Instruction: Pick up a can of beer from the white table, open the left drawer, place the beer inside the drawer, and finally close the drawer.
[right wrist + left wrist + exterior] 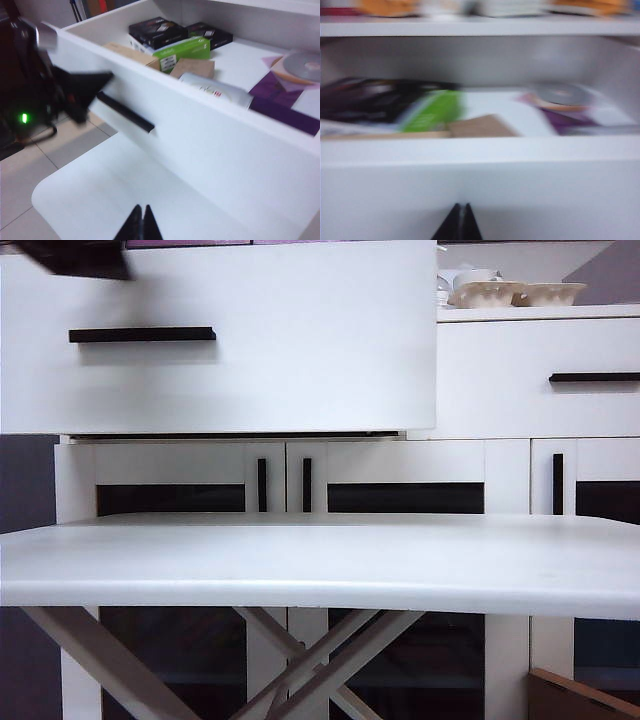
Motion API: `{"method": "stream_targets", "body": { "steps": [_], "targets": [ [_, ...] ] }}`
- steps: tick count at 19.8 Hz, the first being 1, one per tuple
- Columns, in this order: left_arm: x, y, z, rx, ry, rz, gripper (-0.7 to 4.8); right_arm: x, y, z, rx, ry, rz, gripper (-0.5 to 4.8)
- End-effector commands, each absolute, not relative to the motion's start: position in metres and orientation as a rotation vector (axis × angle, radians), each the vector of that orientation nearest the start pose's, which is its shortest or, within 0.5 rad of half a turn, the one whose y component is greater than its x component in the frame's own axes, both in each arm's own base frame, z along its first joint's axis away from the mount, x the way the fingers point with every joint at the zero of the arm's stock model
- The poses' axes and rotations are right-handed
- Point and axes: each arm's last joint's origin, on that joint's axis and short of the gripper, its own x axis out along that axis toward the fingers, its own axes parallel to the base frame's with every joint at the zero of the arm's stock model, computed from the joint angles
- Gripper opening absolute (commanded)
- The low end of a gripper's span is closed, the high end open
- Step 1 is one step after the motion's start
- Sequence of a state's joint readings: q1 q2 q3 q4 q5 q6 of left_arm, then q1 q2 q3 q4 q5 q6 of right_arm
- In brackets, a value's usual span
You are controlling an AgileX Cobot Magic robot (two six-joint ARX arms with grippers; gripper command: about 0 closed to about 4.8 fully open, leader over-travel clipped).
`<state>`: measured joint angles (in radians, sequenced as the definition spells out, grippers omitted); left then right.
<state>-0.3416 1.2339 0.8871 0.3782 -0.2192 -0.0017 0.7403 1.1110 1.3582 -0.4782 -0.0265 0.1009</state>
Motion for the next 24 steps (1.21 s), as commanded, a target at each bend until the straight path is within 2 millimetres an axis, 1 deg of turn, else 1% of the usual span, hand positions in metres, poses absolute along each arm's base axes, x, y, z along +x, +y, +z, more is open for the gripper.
{"method": "stream_targets", "body": {
  "steps": [1, 7, 20, 22, 24],
  "targets": [
    [0.267, -0.084, 0.332, -0.023, -0.053, -0.130, -0.05, 0.161, 0.148, 0.439, 0.023, 0.244, 0.755, -0.01],
    [0.277, -0.088, 0.323, -0.020, -0.042, -0.132, -0.06, 0.161, 0.148, 0.439, 0.023, 0.244, 0.756, -0.01],
    [0.298, -0.096, 0.310, -0.031, -0.091, -0.171, -0.06, 0.160, 0.148, 0.439, 0.023, 0.243, 0.756, -0.01],
    [0.299, -0.096, 0.308, -0.030, -0.087, -0.172, -0.06, 0.160, 0.148, 0.439, 0.022, 0.245, 0.756, -0.01],
    [0.303, -0.093, 0.311, -0.031, -0.087, -0.160, -0.06, 0.160, 0.148, 0.439, 0.021, 0.249, 0.755, -0.01]
  ]
}}
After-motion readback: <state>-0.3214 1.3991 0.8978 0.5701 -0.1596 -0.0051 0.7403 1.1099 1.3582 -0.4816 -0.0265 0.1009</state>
